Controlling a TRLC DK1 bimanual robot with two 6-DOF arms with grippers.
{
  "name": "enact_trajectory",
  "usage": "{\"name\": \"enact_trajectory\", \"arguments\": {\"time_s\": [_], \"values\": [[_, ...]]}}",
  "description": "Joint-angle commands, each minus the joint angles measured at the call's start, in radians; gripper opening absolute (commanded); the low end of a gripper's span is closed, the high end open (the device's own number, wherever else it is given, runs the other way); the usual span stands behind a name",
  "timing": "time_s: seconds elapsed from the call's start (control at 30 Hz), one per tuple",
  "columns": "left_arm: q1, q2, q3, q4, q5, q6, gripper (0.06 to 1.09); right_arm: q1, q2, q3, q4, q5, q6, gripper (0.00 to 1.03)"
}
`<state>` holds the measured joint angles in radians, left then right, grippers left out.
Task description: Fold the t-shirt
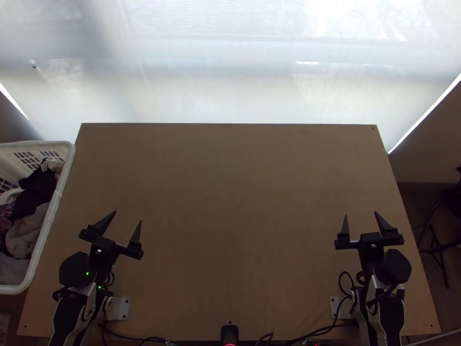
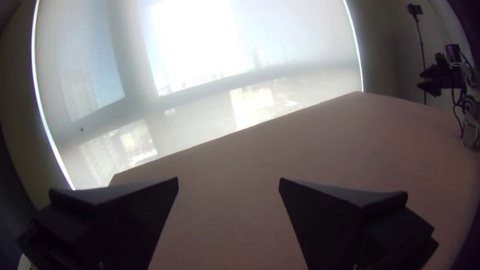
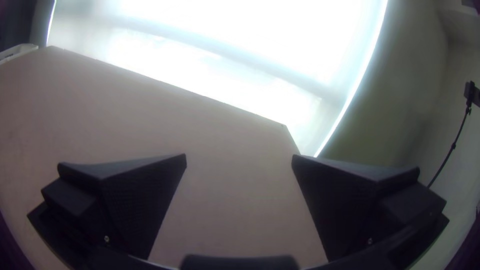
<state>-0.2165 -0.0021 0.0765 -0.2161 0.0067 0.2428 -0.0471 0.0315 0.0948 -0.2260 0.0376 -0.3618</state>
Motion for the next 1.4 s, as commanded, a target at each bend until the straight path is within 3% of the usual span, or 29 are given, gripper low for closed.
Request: {"name": "enact_trajectory", "arguments": {"time_s": [0.0,0.13,0.23,0.3,0.4,0.5,0.6,0.77,0.87,0.9,1.03,1.2,1.37], "values": [[-0.078,0.002,0.0,-0.002,-0.001,0.001,1.04,-0.019,0.008,0.0,0.022,0.001,0.095,0.98],[-0.06,-0.001,0.011,0.066,-0.01,-0.002,1.04,-0.017,-0.033,0.01,0.063,0.018,0.098,0.98],[-0.029,0.001,0.016,0.169,-0.063,-0.109,1.04,-0.022,-0.008,0.031,0.07,0.024,0.086,0.98],[-0.034,0.002,0.026,0.179,-0.063,-0.109,1.04,-0.016,-0.002,0.059,0.099,0.081,0.087,0.98],[-0.004,0.014,0.066,0.172,-0.086,-0.134,1.04,0.036,0.137,0.126,0.131,0.182,0.058,0.98],[0.046,0.076,0.138,0.158,-0.086,-0.158,1.04,0.032,0.331,0.23,0.131,0.194,0.066,0.98],[0.17,0.241,0.299,0.083,-0.077,-0.241,1.04,0.055,0.47,0.387,0.025,0.193,0.142,0.98],[0.488,0.537,0.64,-0.175,0.157,-0.261,1.04,0.156,0.703,0.74,-0.262,0.193,0.258,0.98],[0.769,0.712,0.852,-0.381,0.487,-0.235,1.03,0.176,0.812,0.933,-0.392,0.189,0.3,0.98],[0.839,0.751,0.901,-0.43,0.562,-0.218,1.03,0.187,0.851,0.994,-0.438,0.191,0.3,0.98],[0.947,0.907,1.077,-0.634,0.572,-0.094,1.03,0.233,0.999,1.24,-0.635,0.191,0.323,0.98],[1.086,1.079,1.215,-0.813,0.569,0.231,1.03,0.289,1.137,1.473,-0.852,0.189,0.399,0.98],[1.166,1.165,1.218,-0.853,0.535,0.487,1.03,0.322,1.206,1.593,-0.928,0.166,0.416,0.98]]}}
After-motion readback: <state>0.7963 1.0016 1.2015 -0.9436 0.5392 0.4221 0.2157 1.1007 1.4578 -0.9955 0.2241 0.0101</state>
